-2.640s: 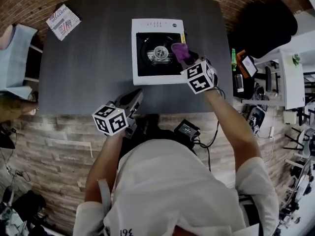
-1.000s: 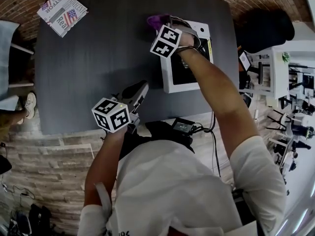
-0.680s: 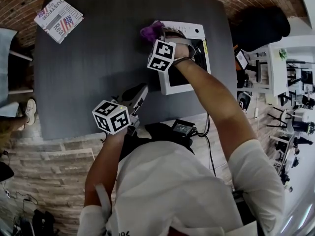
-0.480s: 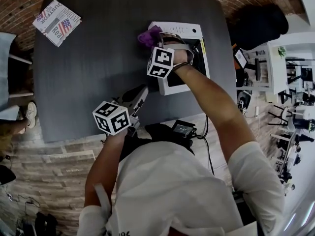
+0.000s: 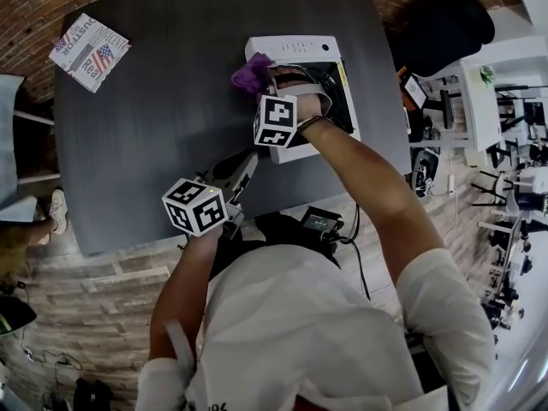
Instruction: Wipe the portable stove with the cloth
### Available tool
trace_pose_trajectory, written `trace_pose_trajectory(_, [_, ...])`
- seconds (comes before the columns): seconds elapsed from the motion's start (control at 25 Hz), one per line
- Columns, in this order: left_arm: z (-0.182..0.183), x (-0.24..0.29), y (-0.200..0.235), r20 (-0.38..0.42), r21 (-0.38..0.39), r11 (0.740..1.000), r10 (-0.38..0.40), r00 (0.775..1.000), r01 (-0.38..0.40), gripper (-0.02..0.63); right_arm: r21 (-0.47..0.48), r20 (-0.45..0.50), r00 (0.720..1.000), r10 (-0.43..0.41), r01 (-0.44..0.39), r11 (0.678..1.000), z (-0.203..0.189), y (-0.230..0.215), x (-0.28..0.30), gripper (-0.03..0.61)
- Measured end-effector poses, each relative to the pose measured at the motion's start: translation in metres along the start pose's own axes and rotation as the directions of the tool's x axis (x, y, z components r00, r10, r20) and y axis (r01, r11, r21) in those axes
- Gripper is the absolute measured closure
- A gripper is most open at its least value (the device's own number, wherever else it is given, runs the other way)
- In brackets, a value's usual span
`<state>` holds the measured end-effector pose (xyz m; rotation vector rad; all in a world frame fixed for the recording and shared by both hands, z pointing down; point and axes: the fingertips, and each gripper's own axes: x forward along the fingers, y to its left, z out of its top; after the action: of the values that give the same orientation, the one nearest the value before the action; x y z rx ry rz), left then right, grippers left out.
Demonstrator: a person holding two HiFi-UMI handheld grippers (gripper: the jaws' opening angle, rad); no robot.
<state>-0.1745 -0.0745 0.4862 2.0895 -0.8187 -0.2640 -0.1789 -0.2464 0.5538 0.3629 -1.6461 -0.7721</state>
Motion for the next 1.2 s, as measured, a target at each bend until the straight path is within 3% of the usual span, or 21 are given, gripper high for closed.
trace_pose_trajectory(0.28, [-0.003,0.006,-0.006,-0.006,0.000,1.000,-0.006,1.000,0.006,0.595,-0.016,0.011,1.000,-0.002,0.003,1.000,-0.006,0.008,-0.010,0.468])
trace_pose_trajectory(0.64, [-0.007,0.010,-0.011,-0.010,0.004,1.000,-0.012,1.000,0.012,0.595,0.100,0.039,0.999,-0.002,-0.002,0.995,-0.006,0.004,-0.022,0.468])
trace_pose_trajectory(0.92, [-0.010,0.013,-0.014,-0.017,0.003,1.000,-0.013,1.000,0.013,0.595,0.052,0.121,0.988,-0.092,0.087,0.995,0.018,-0.005,-0.038,0.470])
trace_pose_trajectory(1.04, [-0.011,0.014,-0.015,-0.019,0.006,1.000,-0.010,1.000,0.010,0.595,0.019,0.154,0.984,-0.087,0.085,0.996,0.031,0.000,-0.044,0.470])
trace_pose_trajectory(1.2, [-0.012,0.012,-0.017,-0.021,0.007,1.000,-0.007,1.000,0.007,0.595,0.013,0.126,0.989,-0.081,0.080,0.997,0.021,0.007,-0.041,0.469])
